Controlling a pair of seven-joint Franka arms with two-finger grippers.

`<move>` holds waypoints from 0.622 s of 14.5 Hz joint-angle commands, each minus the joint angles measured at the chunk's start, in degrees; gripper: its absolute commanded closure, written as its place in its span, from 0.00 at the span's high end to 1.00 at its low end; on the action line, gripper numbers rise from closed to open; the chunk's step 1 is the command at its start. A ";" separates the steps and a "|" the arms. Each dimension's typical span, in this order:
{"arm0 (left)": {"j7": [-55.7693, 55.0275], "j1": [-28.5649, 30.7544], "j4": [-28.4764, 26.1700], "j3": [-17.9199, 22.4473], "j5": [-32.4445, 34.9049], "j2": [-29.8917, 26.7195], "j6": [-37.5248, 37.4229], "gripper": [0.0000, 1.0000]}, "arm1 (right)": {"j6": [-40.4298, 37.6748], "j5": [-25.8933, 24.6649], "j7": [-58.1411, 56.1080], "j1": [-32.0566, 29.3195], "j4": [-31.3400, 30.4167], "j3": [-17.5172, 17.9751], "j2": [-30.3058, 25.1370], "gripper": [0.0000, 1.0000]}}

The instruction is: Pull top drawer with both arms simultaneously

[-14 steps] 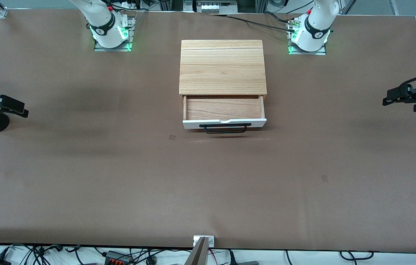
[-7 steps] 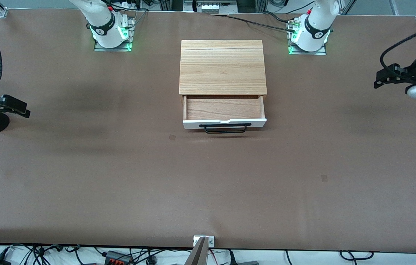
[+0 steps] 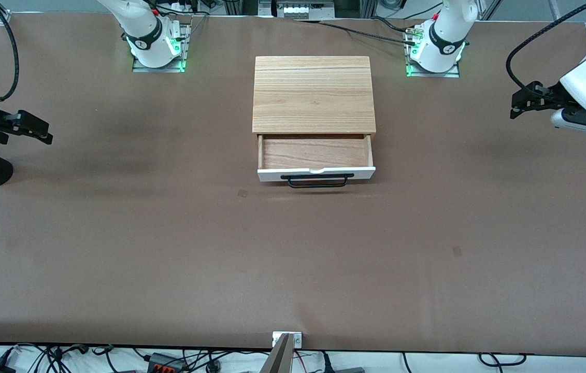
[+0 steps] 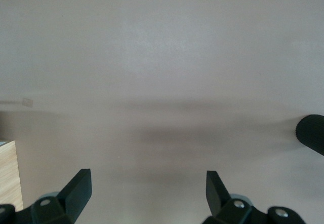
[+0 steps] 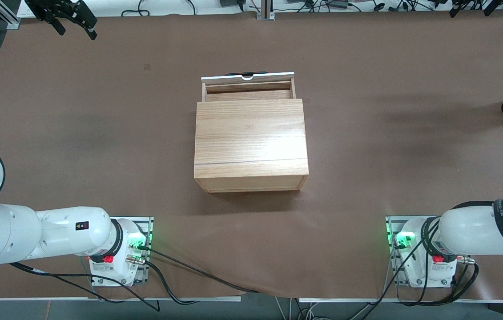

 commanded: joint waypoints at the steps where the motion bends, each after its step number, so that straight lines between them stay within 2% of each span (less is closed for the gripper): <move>1: -0.82 -0.99 -0.74 1.40 0.91 -1.01 0.52 1.00 | 1.12 -0.81 1.00 -1.05 -2.04 1.02 -1.29 1.00; 9: -1.35 -0.02 0.06 0.78 0.03 -0.48 -0.01 1.00 | 2.79 -0.81 -0.50 -1.05 -1.77 1.02 -1.02 1.00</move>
